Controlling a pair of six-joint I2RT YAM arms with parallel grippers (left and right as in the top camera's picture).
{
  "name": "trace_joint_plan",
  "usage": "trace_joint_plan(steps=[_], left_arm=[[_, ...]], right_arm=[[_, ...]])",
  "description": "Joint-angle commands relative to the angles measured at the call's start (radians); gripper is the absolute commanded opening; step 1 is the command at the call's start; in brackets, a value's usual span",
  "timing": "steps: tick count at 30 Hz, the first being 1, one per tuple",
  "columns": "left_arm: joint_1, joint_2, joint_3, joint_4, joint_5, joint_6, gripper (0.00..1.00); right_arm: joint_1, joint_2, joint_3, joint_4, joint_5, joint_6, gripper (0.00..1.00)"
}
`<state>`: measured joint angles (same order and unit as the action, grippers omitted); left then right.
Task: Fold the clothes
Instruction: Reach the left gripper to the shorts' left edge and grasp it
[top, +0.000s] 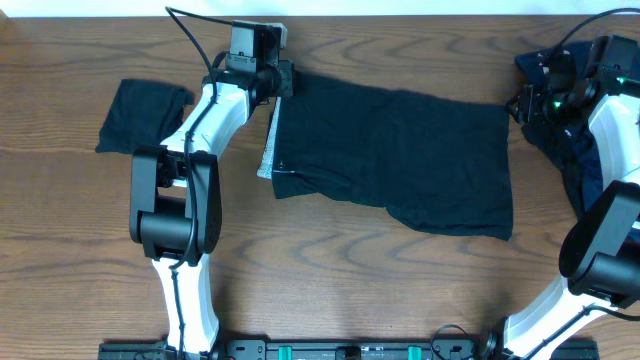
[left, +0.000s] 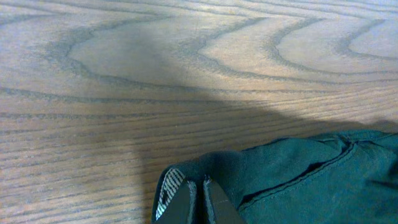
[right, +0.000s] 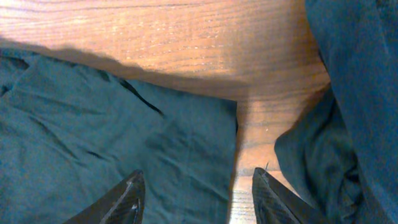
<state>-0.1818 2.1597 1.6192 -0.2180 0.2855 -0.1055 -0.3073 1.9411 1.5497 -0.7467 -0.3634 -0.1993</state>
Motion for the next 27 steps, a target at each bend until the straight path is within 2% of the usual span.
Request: trace_joint_plan(steps=[1,6,16,20,22,27], left_arm=[[-0.001,-0.032,0.01,-0.008,0.002,-0.008,0.06],[0.0,-0.032,0.01,-0.005,0.002,-0.008,0.06],[0.0,-0.032,0.01,-0.001,0.002,-0.008,0.06],[0.0,-0.032,0.01,-0.002,0.001,-0.008,0.06],[0.0,-0.032,0.01,-0.002,0.002,-0.008,0.06],[0.0,-0.032,0.01,-0.002,0.002,-0.008,0.06]], right_arm=[[-0.001,0.011,0.007,0.005,-0.003,-0.072,0.53],[-0.001,0.085,0.007,0.013,-0.004,-0.072,0.53],[-0.006,0.243,0.007,0.222,-0.046,-0.072,0.54],[-0.006,0.293,0.007,0.277,-0.098,-0.071,0.54],[-0.006,0.315,0.007,0.306,-0.164,-0.071,0.5],[-0.006,0.316,0.007,0.315,-0.236,-0.05,0.49]])
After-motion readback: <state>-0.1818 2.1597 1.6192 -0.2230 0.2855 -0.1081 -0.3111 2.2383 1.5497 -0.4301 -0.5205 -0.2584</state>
